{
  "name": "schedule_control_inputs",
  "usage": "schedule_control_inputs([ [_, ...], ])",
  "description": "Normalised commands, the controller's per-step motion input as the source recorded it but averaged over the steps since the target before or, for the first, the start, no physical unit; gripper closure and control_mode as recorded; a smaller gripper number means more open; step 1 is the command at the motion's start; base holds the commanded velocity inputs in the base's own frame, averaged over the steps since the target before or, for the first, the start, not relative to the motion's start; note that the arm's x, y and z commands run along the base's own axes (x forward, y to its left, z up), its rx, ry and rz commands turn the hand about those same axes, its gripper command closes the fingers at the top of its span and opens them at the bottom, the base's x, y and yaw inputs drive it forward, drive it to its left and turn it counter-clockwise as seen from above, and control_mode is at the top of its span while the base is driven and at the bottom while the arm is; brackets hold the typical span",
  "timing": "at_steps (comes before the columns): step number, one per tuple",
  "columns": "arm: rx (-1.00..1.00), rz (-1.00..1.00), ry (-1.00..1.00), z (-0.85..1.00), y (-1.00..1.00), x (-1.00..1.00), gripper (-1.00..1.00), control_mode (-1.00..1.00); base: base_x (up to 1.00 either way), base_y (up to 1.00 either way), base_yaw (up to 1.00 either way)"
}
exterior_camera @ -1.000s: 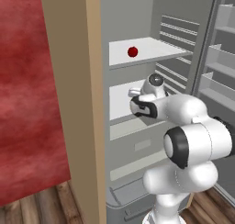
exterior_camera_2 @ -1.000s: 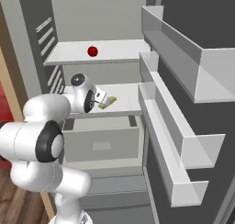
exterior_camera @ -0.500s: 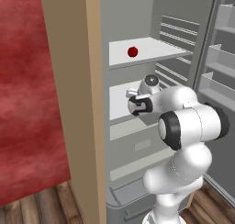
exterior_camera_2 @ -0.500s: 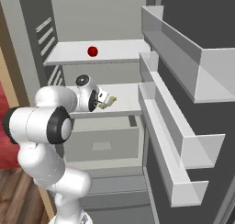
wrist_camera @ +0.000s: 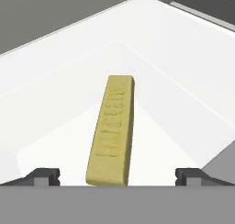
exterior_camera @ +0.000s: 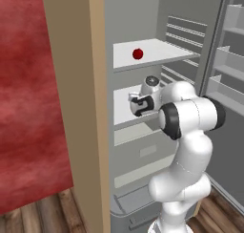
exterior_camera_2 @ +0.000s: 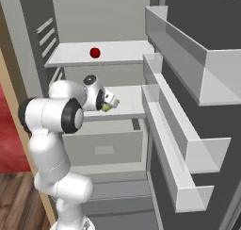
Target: Retrieve the butter from the fridge and place it on a plate on the dining table. Then retrieve the butter knife by the fridge and place it near the plate.
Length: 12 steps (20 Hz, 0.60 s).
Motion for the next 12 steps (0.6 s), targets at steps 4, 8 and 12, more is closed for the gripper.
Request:
schedule_control_inputs([
  [4, 0.00, 0.00, 0.10, -0.23, 0.00, 0.35, -1.00, -1.00, 0.00, 0.00, 0.00],
  [8, 0.00, 0.00, 0.09, -0.31, 0.00, 0.23, -1.00, -1.00, 0.00, 0.00, 0.00],
  [12, 0.00, 0.00, 0.06, -0.29, -0.01, 0.23, -1.00, -1.00, 0.00, 0.00, 0.00],
])
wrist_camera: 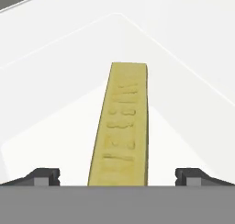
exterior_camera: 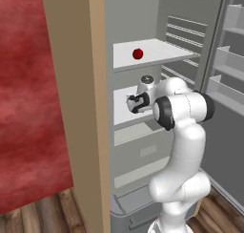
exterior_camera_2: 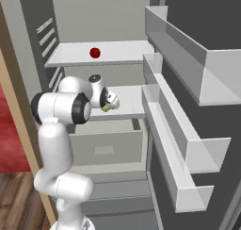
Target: Retrieve the butter from the fridge and place it on a plate on the dining table. Then retrieve the butter knife by the fridge and place it near the plate.
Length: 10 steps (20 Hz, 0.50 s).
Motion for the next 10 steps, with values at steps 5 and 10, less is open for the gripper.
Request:
schedule_control_inputs([
  [5, 0.00, 0.00, 0.05, -0.25, 0.00, 0.29, -1.00, -1.00, 0.00, 0.00, 0.00],
  [10, 0.00, 0.00, 0.01, -0.13, 0.00, 0.13, -1.00, -1.00, 0.00, 0.00, 0.00],
])
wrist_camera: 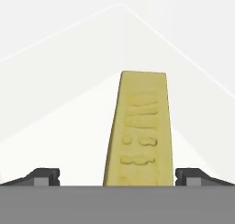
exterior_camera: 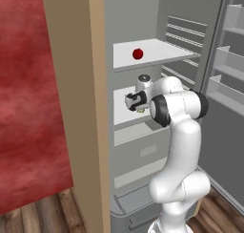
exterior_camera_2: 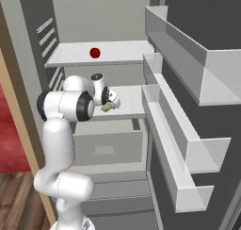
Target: Retrieve the butter from the fridge and place it on a plate on the dining table. Then retrieve the butter knife by the fridge and place it near the plate.
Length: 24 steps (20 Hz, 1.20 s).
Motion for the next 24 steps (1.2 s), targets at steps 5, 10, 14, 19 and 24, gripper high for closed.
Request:
schedule_control_inputs([
  [5, 0.00, 0.00, 0.01, -0.16, 0.00, 0.00, -1.00, -1.00, 0.00, 0.00, 0.00],
  [10, 0.00, 0.00, 0.11, -0.32, 0.00, 0.00, -1.00, -1.00, 0.00, 0.00, 0.00],
  [14, 0.00, 0.00, 0.20, -0.36, 0.00, 0.00, 1.00, -1.00, 0.00, 0.00, 0.00],
  [19, 0.00, 0.00, 0.14, -0.26, 0.00, -0.07, 1.00, -1.00, 0.00, 0.00, 0.00],
  [24, 0.00, 0.00, -0.02, -0.05, 0.00, -0.13, 1.00, -1.00, 0.00, 0.00, 0.00],
])
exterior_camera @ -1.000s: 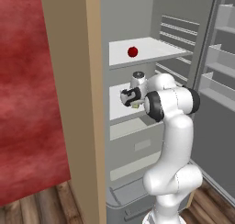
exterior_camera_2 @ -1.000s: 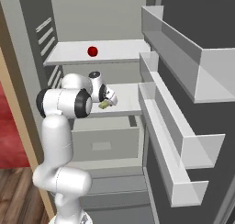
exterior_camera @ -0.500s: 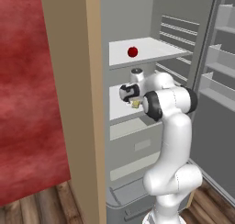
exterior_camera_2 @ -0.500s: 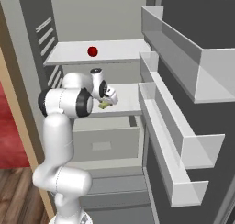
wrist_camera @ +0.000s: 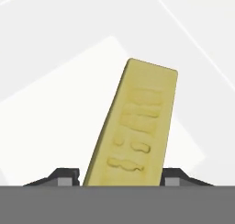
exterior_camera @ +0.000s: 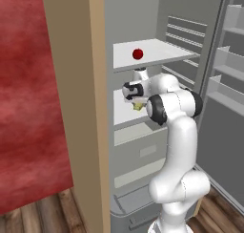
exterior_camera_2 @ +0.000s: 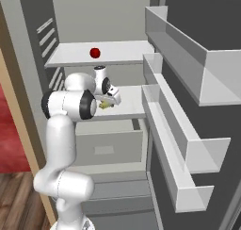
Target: Retrieve the butter from the fridge and place it on a plate on the dining table. Then retrieve the butter knife by the fridge and place it near the plate.
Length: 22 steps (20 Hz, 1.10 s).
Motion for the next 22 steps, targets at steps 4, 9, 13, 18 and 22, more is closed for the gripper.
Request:
schedule_control_inputs([
  [4, 0.00, 0.14, -0.17, 0.00, -0.28, -0.76, 1.00, -1.00, 0.00, 0.00, 0.00],
  [9, 0.00, 0.17, -0.13, 0.00, -0.37, -1.00, 1.00, -1.00, 0.00, 0.00, 0.00],
  [13, 0.00, 0.07, -0.11, 0.11, -0.14, -1.00, 1.00, -1.00, 0.00, 0.00, 0.00],
  [18, 0.00, 0.05, -0.12, 0.70, 0.00, -1.00, 1.00, -1.00, 0.00, 0.00, 0.00],
  [22, 0.02, 0.08, -0.03, 0.85, 0.00, -1.00, 1.00, -1.00, 0.00, 0.00, 0.00],
])
